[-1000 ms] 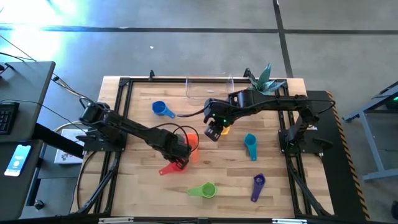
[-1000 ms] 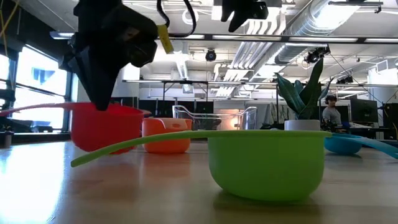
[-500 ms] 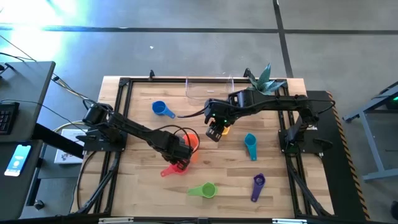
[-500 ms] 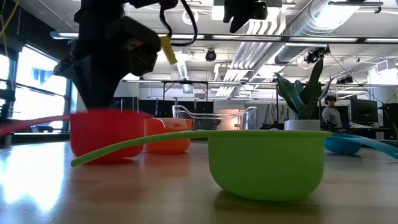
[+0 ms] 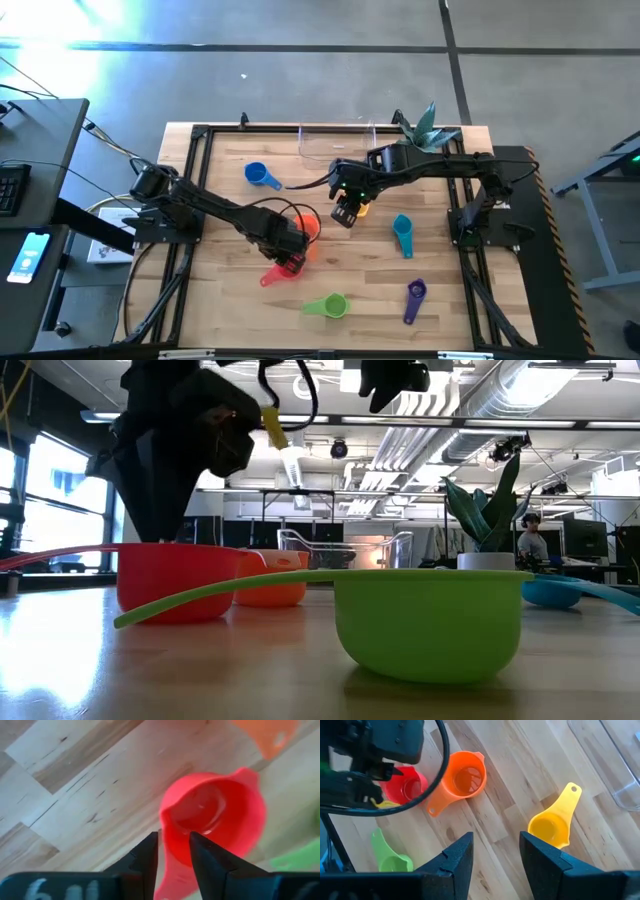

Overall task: Nest measuring cups in basket
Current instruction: Stack the red measuring cup on the top of the orange measuring cup

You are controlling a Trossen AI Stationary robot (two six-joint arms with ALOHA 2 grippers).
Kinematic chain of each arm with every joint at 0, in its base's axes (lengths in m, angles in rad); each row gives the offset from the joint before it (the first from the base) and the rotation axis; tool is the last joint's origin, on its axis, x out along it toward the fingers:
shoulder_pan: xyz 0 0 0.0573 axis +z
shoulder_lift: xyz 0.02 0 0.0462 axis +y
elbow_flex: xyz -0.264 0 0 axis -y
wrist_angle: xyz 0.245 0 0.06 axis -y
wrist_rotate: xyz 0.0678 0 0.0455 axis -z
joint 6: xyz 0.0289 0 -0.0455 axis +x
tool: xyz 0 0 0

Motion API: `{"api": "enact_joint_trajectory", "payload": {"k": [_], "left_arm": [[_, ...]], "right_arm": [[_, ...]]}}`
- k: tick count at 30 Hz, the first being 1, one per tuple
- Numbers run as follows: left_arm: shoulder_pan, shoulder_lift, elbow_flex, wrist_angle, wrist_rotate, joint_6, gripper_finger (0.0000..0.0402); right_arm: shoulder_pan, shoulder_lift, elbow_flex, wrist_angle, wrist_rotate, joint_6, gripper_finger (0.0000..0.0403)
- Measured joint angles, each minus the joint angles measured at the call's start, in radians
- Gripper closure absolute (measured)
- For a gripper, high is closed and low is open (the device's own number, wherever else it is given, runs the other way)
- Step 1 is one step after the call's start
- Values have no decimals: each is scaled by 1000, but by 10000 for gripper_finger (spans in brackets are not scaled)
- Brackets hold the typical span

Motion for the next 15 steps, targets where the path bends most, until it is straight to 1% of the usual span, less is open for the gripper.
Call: {"api": "enact_joint_trajectory", "payload": {"k": [3,6,11,15], "left_arm": [[-1,-34,0,-4,-3,4,291],[-2,-85,0,-4,-3,34,291],[-10,-196,0,-7,-51,134,291],[-10,-302,0,-14,-83,224,291]], "right_arm": [[2,0,0,0,-6,26,251],[10,0,0,0,-7,87,251],[37,0,0,0,-8,199,251],[69,0,0,2,-8,337,251]]}}
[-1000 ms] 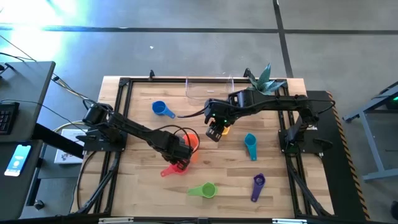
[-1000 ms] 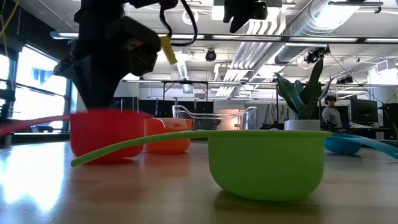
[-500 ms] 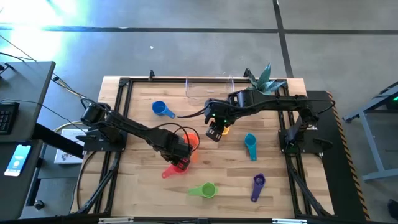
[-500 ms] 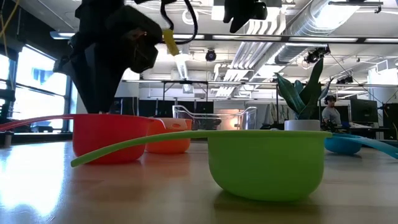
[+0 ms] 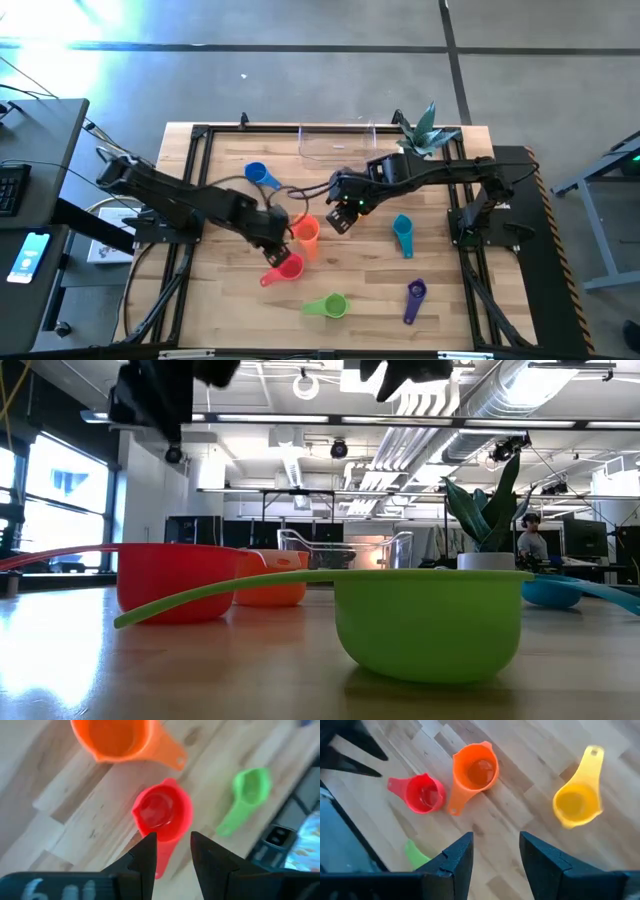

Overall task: Nest measuring cups in basket
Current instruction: Stack the red measuring cup on the top of the orange measuring cup

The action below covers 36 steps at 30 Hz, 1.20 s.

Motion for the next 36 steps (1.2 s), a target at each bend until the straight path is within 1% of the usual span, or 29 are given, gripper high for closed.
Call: {"api": "enact_joint_trajectory", "payload": {"k": [4,6,10,16,20,25,30,36], "left_arm": [[0,-103,0,-17,-6,101,291],[0,-150,0,-25,-8,146,291],[0,-234,0,-60,-9,223,291],[1,-340,0,-105,-10,321,291],[1,-395,0,-129,-9,358,291],[1,-456,0,-173,-14,364,291],[1,-497,0,-211,-38,364,291],[1,-517,0,-228,-70,361,292]], "right_arm": [[40,0,0,17,3,154,251],[64,0,0,32,20,242,251],[117,5,0,68,90,413,251],[187,52,0,136,163,601,251],[218,102,0,216,171,678,251],[238,170,0,313,170,737,251],[236,238,0,333,161,799,251],[232,308,0,386,143,855,251]]}}
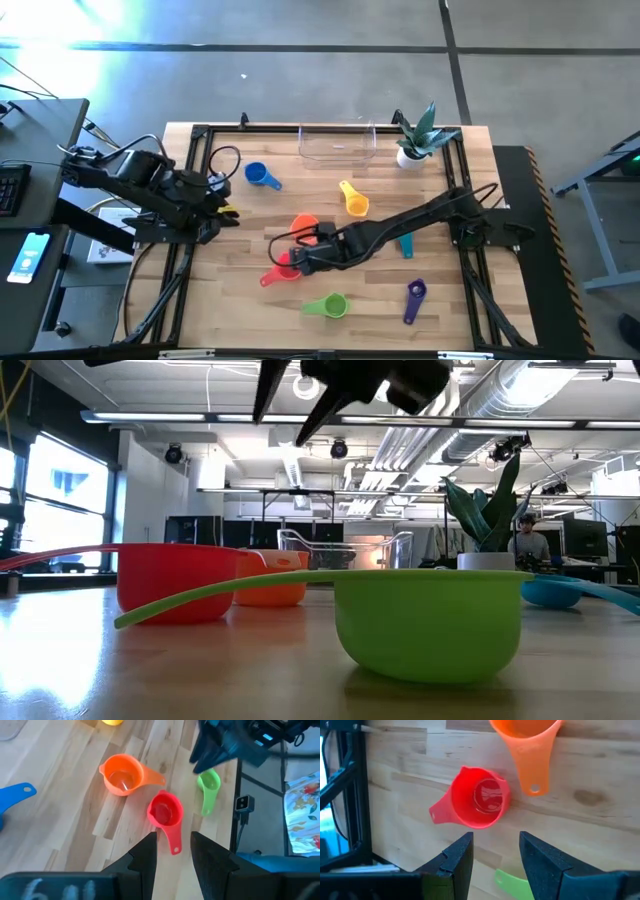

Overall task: Nest measuring cups in basket
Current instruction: Stack the red measuring cup on the top of the orange measuring cup

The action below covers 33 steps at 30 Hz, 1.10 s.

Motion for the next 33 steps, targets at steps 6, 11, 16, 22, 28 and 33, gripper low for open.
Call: {"api": "enact_joint_trajectory", "payload": {"k": [6,11,16,22,28,33], "left_arm": [[0,-3,0,0,0,3,291],[0,-3,0,0,0,4,291],[0,-3,0,-1,0,10,293],[0,-3,0,-2,0,20,293],[0,-3,0,-6,1,19,296],[0,-3,0,-13,1,26,296]], "right_arm": [[0,63,0,100,-1,29,251],[2,105,0,152,-2,57,251],[10,132,0,151,-23,103,251],[14,154,-1,155,-17,114,251],[13,176,-1,177,-6,117,251],[8,202,0,193,5,125,251]]}}
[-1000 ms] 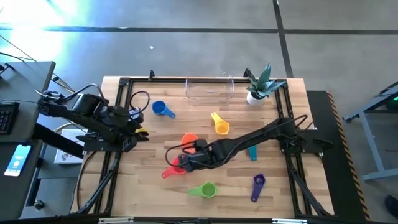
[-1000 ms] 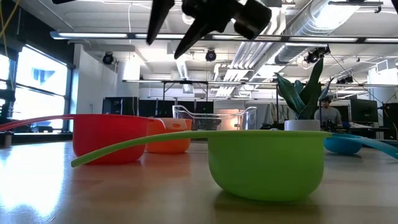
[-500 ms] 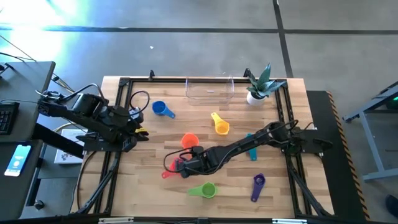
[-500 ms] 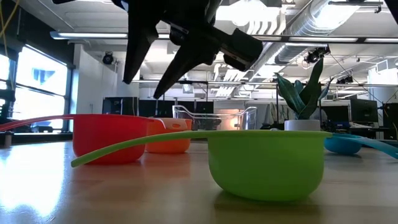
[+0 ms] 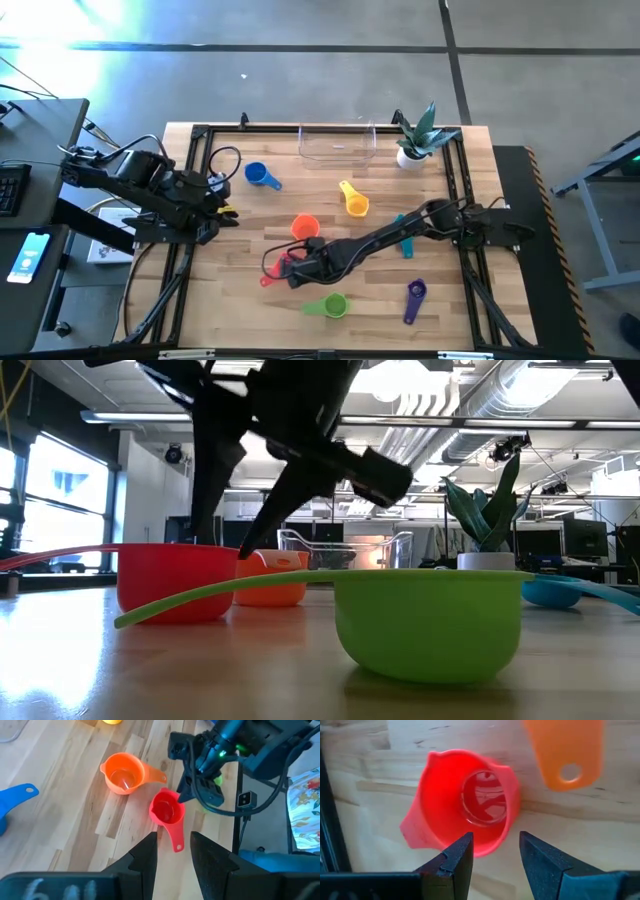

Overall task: Nest measuring cups in basket
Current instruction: Stack the red measuring cup on the top of the orange measuring cup

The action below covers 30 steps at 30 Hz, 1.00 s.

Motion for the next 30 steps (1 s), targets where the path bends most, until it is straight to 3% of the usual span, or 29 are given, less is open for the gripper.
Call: {"api": "enact_joint_trajectory", "payload": {"k": [11,22,30], "left_arm": [[0,0,0,-17,-6,42,296],[0,0,0,-42,-7,57,295],[0,0,0,-44,-7,86,295]], "right_arm": [[-10,38,0,5,10,9,258],[-31,37,0,35,5,-75,388],[-35,37,0,57,-7,-113,396]]}}
